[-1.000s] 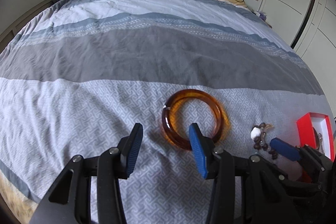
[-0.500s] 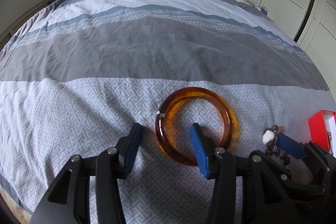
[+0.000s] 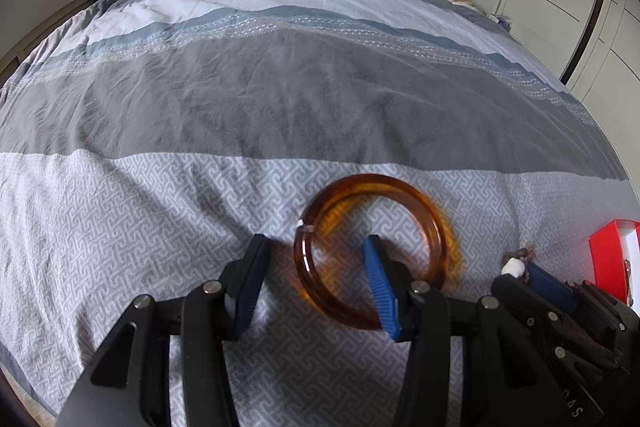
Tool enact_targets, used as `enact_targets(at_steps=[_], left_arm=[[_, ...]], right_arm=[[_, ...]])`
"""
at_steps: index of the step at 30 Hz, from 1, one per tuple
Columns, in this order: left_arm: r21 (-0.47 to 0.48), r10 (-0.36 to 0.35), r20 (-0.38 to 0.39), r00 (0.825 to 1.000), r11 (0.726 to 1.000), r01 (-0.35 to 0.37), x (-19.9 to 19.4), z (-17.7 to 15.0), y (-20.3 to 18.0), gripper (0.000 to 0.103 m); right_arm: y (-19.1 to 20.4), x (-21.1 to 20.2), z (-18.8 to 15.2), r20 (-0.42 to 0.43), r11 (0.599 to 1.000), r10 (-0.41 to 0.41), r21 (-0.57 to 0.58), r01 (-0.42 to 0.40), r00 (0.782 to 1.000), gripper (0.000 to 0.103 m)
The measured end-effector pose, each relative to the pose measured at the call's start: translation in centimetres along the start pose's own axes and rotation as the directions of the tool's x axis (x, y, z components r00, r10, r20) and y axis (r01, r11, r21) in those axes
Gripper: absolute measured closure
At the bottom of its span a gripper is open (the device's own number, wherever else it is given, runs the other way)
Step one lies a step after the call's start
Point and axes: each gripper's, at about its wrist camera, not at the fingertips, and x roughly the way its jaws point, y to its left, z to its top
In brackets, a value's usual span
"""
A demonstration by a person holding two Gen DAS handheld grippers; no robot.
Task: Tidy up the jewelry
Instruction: 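Grasp the amber bangle with the left tool while the right tool grasps the beaded bracelet, then lift the amber bangle and beaded bracelet off the duvet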
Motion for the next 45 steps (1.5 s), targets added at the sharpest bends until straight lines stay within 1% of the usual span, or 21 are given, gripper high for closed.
enact_targets(at_steps=[4,7,14,18,21,25,27,28,29,30,31,34,45], left_arm=[[0.011,0.008,0.002,1.000,1.000,-0.008,-0.1,-0.1,-0.2,0.057],[0.007,0.001,0.007,1.000,1.000,-0.001,-0.2,-0.2,-0.1,0.058],[-0.031,-0.043,0.014,0.999,0.999,0.044,-0.7,-0.7,0.6,0.070],[-0.025,-0.083,-0.004,0.997,0.996,0.083,-0.5,-0.6,0.3,0.070],[-0.001,-0.093,-0.019,0.995,0.996,0.093,-0.3,-0.6,-0.3,0.071],[-0.008,-0.098,-0.033,0.995,0.995,0.098,-0.1,-0.5,-0.2,0.071],[-0.009,-0.084,-0.030,0.996,0.996,0.084,-0.2,-0.6,-0.3,0.077],[-0.011,-0.079,-0.029,0.996,0.997,0.079,-0.3,-0.5,-0.3,0.082],[-0.016,-0.075,-0.027,0.997,0.997,0.075,-0.5,-0.6,-0.2,0.087],[-0.018,-0.073,-0.025,0.997,0.997,0.073,-0.7,-0.7,-0.3,0.089],[-0.018,-0.071,-0.023,0.997,0.997,0.071,-0.8,-0.8,-0.3,0.093],[-0.003,-0.051,-0.010,0.999,0.999,0.051,-1.6,-1.4,-0.7,0.093],[0.011,-0.023,0.036,0.999,1.000,0.023,-4.9,-1.9,-1.8,0.094]], right_arm=[[0.1,0.1,0.0,0.002,1.000,0.006,-0.001,-0.006,1.000,0.076],[-0.1,0.0,-0.2,0.005,1.000,0.009,0.002,-0.009,1.000,0.076],[-0.3,-0.2,-0.6,0.011,1.000,0.020,0.008,-0.020,1.000,0.077],[-0.2,-0.1,-0.7,0.009,1.000,0.021,0.009,-0.021,1.000,0.077],[-0.2,0.2,-0.5,-0.004,1.000,0.020,0.008,-0.020,1.000,0.077],[-0.1,0.3,-0.5,-0.010,1.000,0.017,0.007,-0.017,1.000,0.076],[-0.1,0.4,-0.4,-0.016,1.000,0.019,0.007,-0.019,1.000,0.076],[-0.1,0.4,-0.3,-0.019,1.000,0.024,0.008,-0.024,1.000,0.077],[-0.1,0.3,-0.3,-0.021,1.000,0.029,0.010,-0.028,0.999,0.079],[-0.2,0.1,-0.3,-0.022,0.999,0.033,0.012,-0.033,0.999,0.081],[-0.3,-0.1,-0.4,-0.021,0.999,0.039,0.015,-0.038,0.999,0.082],[-0.2,-0.9,-0.9,-0.013,0.999,0.044,0.011,-0.044,0.999,0.086],[-0.7,-4.0,-1.7,0.035,0.995,0.083,0.045,-0.084,0.996,0.088]])
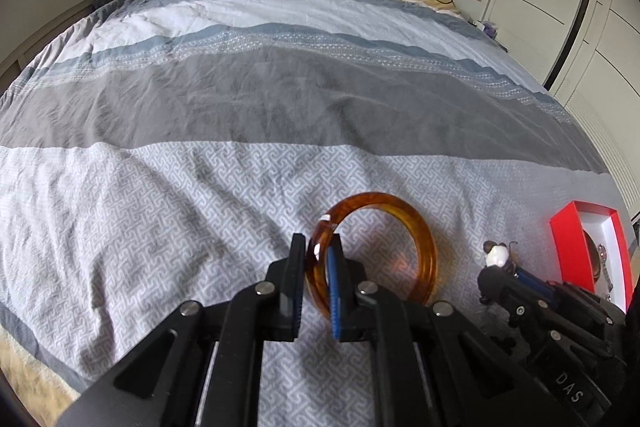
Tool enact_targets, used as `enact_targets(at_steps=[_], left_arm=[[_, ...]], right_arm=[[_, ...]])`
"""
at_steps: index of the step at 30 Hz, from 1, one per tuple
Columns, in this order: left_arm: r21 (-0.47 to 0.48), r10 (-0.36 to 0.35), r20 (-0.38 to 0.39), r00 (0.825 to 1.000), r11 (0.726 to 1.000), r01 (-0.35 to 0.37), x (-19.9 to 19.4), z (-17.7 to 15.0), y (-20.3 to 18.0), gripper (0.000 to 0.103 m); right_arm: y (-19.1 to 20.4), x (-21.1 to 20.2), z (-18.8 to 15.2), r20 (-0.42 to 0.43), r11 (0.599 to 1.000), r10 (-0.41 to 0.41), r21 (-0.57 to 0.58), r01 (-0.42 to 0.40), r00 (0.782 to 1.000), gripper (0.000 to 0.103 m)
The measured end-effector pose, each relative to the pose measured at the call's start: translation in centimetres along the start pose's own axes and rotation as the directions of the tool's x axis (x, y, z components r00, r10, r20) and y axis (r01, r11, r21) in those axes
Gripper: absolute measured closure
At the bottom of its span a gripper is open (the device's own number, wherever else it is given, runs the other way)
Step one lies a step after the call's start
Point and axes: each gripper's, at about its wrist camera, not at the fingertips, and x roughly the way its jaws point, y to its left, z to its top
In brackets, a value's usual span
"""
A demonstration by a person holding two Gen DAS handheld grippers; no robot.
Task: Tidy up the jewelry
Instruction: 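Lift the amber bangle and beaded bracelet off the duvet, then lower the bangle and bracelet into the red box and open both tools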
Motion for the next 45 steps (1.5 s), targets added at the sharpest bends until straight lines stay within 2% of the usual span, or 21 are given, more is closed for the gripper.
enact_targets(at_steps=[15,30,37,45], left_arm=[[0.050,0.049,0.039,0.998,0.997,-0.051,-5.4,-1.5,-1.8,0.094],[0.078,0.047,0.094,0.994,0.995,-0.055,-13.2,-3.2,-4.2,0.094],[0.111,0.034,0.109,0.993,0.993,-0.046,-15.8,-4.3,-6.9,0.094],[0.157,0.003,0.117,0.993,0.987,-0.021,-17.2,-4.8,-11.6,0.094]], right_arm=[[1.4,-5.2,-0.8,0.036,1.000,0.010,0.003,-0.010,0.999,0.088],[2.8,-12.4,-1.9,0.085,1.000,0.002,-0.013,-0.001,0.996,0.088],[1.8,-16.1,-2.6,0.114,1.000,-0.004,-0.005,0.004,0.993,0.088],[-1.6,-19.9,-3.6,0.139,0.999,-0.042,0.033,0.037,0.989,0.088]])
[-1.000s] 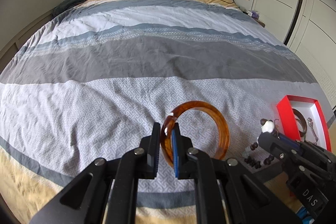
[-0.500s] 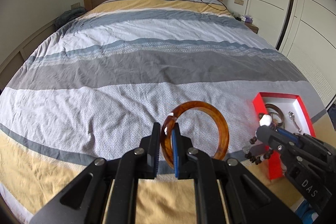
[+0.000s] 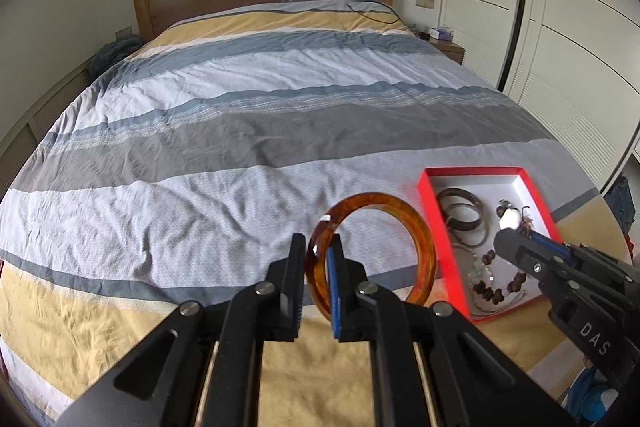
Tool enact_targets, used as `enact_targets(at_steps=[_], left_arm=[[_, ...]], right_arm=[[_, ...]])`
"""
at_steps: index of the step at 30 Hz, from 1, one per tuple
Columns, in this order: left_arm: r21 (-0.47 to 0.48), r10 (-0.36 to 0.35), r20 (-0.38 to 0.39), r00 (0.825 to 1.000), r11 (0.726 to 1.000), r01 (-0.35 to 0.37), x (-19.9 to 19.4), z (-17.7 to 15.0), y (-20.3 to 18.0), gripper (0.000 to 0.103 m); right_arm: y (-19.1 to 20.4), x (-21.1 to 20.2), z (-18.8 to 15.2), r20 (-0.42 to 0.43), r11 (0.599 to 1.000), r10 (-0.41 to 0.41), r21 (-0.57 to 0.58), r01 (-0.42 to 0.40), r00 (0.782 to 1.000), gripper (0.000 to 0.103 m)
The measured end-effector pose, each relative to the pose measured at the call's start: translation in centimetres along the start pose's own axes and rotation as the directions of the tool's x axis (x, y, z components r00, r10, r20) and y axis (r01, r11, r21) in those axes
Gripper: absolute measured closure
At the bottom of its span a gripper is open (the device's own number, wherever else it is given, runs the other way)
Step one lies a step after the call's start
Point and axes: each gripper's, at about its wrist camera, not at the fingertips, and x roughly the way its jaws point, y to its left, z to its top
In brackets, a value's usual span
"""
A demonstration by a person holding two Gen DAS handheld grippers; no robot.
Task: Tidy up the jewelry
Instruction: 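Lower the bangle and bracelet into the red box and open both tools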
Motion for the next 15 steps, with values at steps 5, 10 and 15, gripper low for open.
enact_targets(at_steps=[5,10,15], left_arm=[[0.039,-0.028,-0.001,1.000,0.999,0.028,0.0,0.4,-3.8,0.094],[0.080,-0.059,-0.031,0.998,0.995,0.061,1.3,0.3,-7.8,0.094],[0.109,-0.092,-0.088,0.992,0.989,0.102,3.6,-0.2,-11.0,0.093]], right_arm=[[-3.0,-1.9,0.0,0.012,0.999,-0.036,0.019,0.036,0.999,0.088],[-6.6,-3.2,-0.3,0.017,0.996,-0.080,0.043,0.079,0.997,0.088],[-10.5,-3.2,-0.8,0.000,0.991,-0.111,0.079,0.111,0.994,0.088]])
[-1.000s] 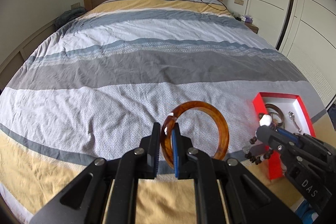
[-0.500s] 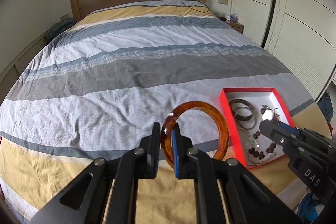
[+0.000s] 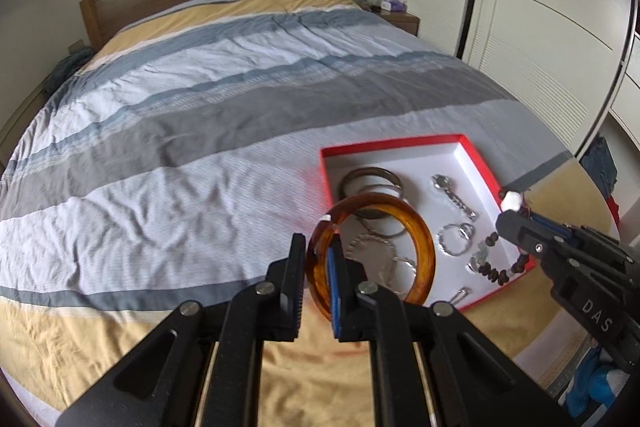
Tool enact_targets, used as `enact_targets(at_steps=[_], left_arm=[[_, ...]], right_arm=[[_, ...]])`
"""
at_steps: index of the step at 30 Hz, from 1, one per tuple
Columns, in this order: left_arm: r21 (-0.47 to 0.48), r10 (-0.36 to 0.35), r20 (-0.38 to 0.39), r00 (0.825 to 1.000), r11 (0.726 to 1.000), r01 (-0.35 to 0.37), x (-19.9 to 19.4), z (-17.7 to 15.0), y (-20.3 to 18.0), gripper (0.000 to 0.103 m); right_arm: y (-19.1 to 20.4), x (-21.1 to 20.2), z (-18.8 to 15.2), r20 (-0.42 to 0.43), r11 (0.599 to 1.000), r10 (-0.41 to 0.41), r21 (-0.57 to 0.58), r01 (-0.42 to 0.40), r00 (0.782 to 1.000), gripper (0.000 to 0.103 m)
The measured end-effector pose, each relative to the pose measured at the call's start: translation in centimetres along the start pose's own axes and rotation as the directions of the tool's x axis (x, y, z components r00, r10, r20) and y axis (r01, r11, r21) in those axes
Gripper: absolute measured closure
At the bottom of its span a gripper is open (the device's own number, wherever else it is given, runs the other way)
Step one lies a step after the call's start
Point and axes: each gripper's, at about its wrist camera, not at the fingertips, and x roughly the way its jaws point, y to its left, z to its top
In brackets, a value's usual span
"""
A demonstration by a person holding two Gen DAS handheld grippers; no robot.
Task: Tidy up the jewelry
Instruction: 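Lower the bangle and bracelet into the red box and open both tools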
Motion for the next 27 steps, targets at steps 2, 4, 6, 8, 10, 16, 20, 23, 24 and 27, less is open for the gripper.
enact_targets(at_steps=[2,4,6,8,10,16,20,23,24,27], left_arm=[[0.007,-0.016,-0.026,1.000,1.000,0.016,1.4,0.1,-1.0,0.093],[0.013,-0.028,-0.045,0.999,0.999,0.029,2.8,0.2,-1.8,0.093],[0.032,-0.029,-0.062,0.998,0.999,0.031,4.3,0.3,-2.9,0.093],[0.048,-0.025,-0.079,0.997,0.998,0.029,5.8,0.4,-3.7,0.093],[0.056,-0.024,-0.097,0.995,0.998,0.030,7.1,0.2,-4.1,0.093],[0.067,-0.020,-0.149,0.989,0.997,0.030,9.9,-0.8,-5.1,0.093],[0.054,-0.015,-0.175,0.984,0.998,0.025,10.7,-1.6,-4.9,0.093],[0.055,-0.016,-0.174,0.985,0.998,0.026,10.7,-1.7,-4.9,0.093],[0.048,-0.020,-0.175,0.984,0.998,0.029,10.7,-1.7,-4.9,0.093],[0.011,-0.048,-0.182,0.982,0.999,0.051,10.5,-1.6,-4.3,0.092]], right_arm=[[-1.2,0.5,0.0,-0.011,1.000,-0.011,0.007,0.011,1.000,0.088],[-2.4,1.4,0.0,-0.026,1.000,-0.022,0.011,0.022,0.999,0.088],[-3.2,2.4,0.1,-0.047,1.000,-0.024,0.005,0.024,0.999,0.088],[-3.9,3.6,0.2,-0.067,0.999,-0.035,-0.015,0.034,0.997,0.088],[-4.7,4.7,0.2,-0.085,0.999,-0.046,-0.025,0.044,0.995,0.088],[-6.5,7.5,0.1,-0.136,0.997,-0.071,-0.051,0.064,0.988,0.088],[-7.1,8.9,-0.3,-0.177,0.994,-0.088,-0.079,0.075,0.980,0.088],[-7.4,9.2,-0.7,-0.182,0.993,-0.100,-0.083,0.086,0.978,0.088],[-7.4,9.1,-0.8,-0.181,0.992,-0.105,-0.086,0.091,0.978,0.088],[-7.6,8.9,-0.7,-0.180,0.990,-0.125,-0.080,0.112,0.976,0.085]])
